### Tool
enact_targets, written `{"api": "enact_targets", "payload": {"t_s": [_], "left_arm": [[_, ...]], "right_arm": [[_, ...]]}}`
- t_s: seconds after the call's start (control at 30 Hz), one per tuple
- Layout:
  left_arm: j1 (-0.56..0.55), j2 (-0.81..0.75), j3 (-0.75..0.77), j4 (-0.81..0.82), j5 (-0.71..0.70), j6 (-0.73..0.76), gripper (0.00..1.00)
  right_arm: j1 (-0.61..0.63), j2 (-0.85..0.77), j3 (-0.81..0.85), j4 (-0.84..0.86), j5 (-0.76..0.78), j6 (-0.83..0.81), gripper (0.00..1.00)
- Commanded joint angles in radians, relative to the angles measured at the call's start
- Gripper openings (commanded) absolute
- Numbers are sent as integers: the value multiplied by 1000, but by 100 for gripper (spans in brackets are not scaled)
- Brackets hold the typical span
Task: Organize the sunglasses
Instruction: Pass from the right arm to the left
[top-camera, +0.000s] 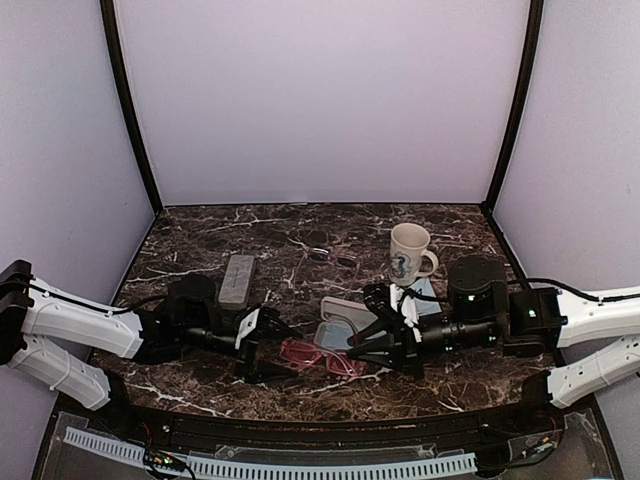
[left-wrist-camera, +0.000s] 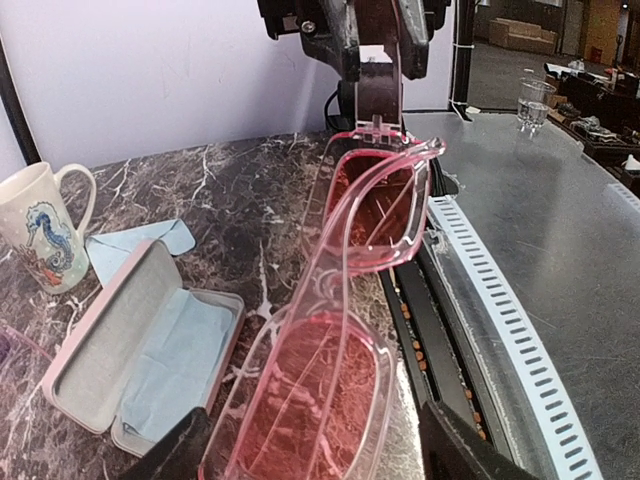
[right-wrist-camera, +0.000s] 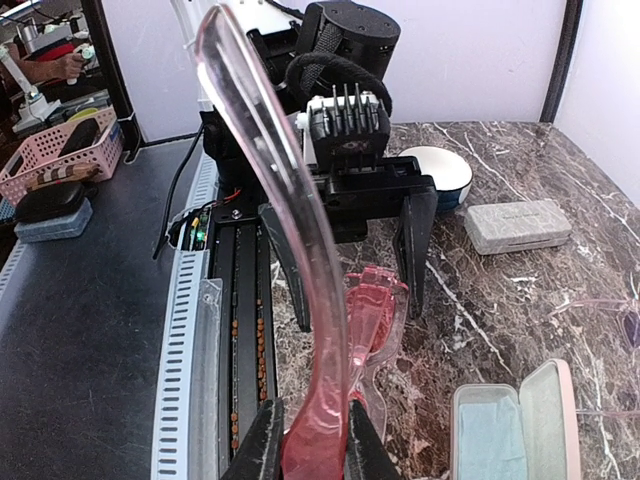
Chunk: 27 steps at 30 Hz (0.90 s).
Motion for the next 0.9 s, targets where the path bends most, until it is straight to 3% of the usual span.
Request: {"api": "enact_targets", "payload": {"t_s": [0.0,0.3,0.67,0.87], "left_arm": [[-3,-22,-16,107,1,-48,69],[-3,-25,-9,99,19,-55,60],[-3,-32,4,57,36,-48,31],[-3,-45,20,-1,17,-30,16]], "right_arm": [[-9,-16,-13,81,-3,13,0],[-9,-16,-19,88,3,13,0],[-13,-3,-20,77,20,13,0],[-13,31,5,36,35,13,12]]}}
